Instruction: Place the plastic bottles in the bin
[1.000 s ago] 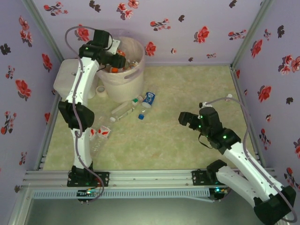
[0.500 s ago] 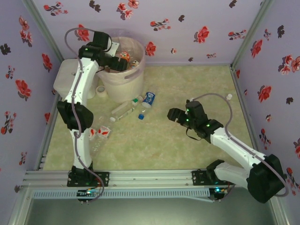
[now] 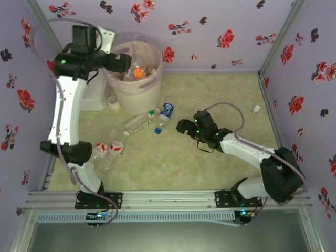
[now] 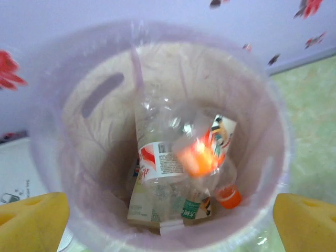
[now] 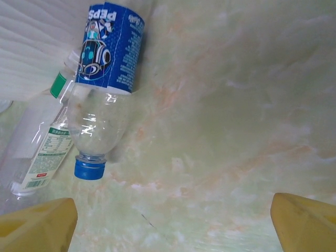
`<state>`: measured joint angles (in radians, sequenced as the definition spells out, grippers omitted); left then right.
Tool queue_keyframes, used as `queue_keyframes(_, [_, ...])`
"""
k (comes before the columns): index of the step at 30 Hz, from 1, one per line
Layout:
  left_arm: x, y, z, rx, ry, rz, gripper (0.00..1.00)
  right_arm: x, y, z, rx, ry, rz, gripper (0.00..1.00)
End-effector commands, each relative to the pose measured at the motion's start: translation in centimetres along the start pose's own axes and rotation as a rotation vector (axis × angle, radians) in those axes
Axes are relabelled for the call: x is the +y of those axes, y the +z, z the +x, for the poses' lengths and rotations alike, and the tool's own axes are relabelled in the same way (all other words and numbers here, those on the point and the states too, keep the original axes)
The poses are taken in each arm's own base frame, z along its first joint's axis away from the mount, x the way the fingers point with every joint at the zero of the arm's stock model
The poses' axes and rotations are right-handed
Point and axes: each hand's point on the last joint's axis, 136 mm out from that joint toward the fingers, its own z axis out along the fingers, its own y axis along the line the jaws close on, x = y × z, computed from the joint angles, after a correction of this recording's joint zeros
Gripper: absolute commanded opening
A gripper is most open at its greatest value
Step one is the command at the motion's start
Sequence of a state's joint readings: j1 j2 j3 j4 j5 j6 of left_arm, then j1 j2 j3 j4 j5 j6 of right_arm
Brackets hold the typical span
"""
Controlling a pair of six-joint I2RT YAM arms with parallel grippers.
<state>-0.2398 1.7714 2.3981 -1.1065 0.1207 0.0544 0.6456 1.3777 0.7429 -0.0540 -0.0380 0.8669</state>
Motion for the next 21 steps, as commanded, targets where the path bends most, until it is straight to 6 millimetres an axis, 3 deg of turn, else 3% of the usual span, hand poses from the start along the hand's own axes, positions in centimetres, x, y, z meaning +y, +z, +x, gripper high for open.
queue_keyframes(1, [-2.0,-2.8,0.1,-0.038,-0.038,0.078,1.00,4.0,1.3,-0.5,-0.006,-0.005,-0.076,0.95])
queue_keyframes(7, [-6.8,-5.4,4.2,-0.109,-0.191,0.245,1.00,6.0,6.3,-0.1,0.053,0.059,-0.068,0.94])
queue_keyframes(12, [-8.1,-5.5,10.5,-0.069,-0.311,0.272,1.00,8.3,9.6,0.9,0.079,-0.017,-0.009,0.99])
queue_keyframes(16, [-8.4,-5.2,14.4,-0.028,-0.378,0.263,1.00,7.0,11.2,0.6,0.042,-0.054,0.187,0.99])
queue_keyframes(21, [-9.0,-4.4,17.9,0.012,-0.434,0.273,1.00,6.2,13.3,0.5,0.024,-0.036,0.240,0.96])
